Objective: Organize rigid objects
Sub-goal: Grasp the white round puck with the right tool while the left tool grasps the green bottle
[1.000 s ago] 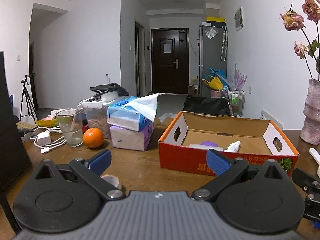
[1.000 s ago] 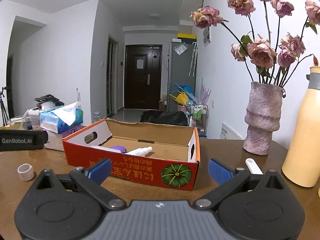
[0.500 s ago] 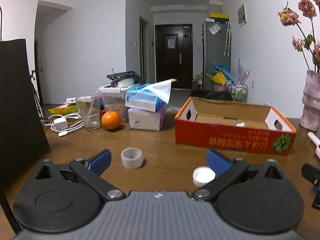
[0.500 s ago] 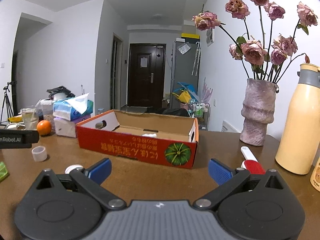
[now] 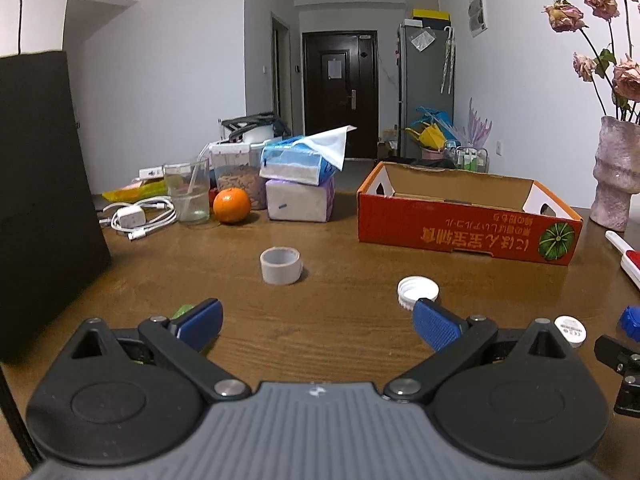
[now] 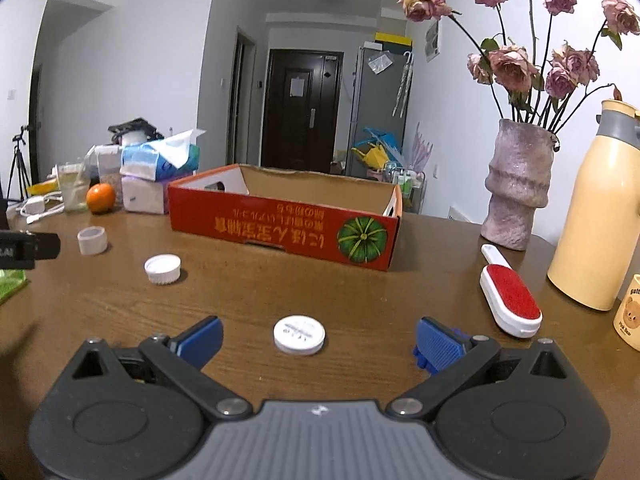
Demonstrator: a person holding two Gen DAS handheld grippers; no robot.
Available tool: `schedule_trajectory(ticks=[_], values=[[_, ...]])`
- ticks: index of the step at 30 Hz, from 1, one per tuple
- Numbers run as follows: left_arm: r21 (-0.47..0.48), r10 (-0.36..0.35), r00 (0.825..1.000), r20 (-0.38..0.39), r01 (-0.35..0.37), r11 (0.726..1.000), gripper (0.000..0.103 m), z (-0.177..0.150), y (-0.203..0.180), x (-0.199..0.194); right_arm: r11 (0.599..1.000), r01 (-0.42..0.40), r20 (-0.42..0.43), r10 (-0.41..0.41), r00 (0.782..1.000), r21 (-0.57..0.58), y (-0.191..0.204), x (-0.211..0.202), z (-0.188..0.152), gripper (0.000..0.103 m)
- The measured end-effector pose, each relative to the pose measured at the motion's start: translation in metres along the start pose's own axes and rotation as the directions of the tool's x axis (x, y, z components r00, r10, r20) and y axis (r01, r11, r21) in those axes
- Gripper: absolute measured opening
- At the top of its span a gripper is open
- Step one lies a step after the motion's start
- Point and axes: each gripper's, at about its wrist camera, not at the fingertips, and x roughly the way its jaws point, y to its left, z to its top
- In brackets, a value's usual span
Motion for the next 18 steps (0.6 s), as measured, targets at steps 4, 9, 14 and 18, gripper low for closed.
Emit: schedule_trajectory(ticks=[4, 9, 14, 18], values=[[-0.015, 0.001, 1.000, -0.022, -0.001, 1.000, 0.103, -0.002, 0.006, 0.002, 1.000, 0.000, -0.013, 0.000, 1.000, 0.000, 0.000, 0.003, -0.001, 0.103], [-0.024, -0.005, 1.000, -0.031, 0.004, 1.000, 0.103, -0.003, 0.010, 0.003, 1.000, -0.008, -0.053, 0.009, 0.999, 0.008, 0.000, 0.016, 0.001, 0.100], [-0.013, 0.002, 0.999, -0.036, -0.003, 1.000, 0.103, -0.004, 0.010, 0.004, 0.999, -0.008, -0.115, 0.012, 0.993, 0.032, -0.003, 0.045, 0.005, 0.089], [-0.017, 0.015, 0.999, -0.043, -0.015, 1.000, 0.103, -0.003, 0.016, 0.006, 0.998, -0.022, -0.164, 0.031, 0.986, 0.057, -0.005, 0.066, 0.008, 0.081]])
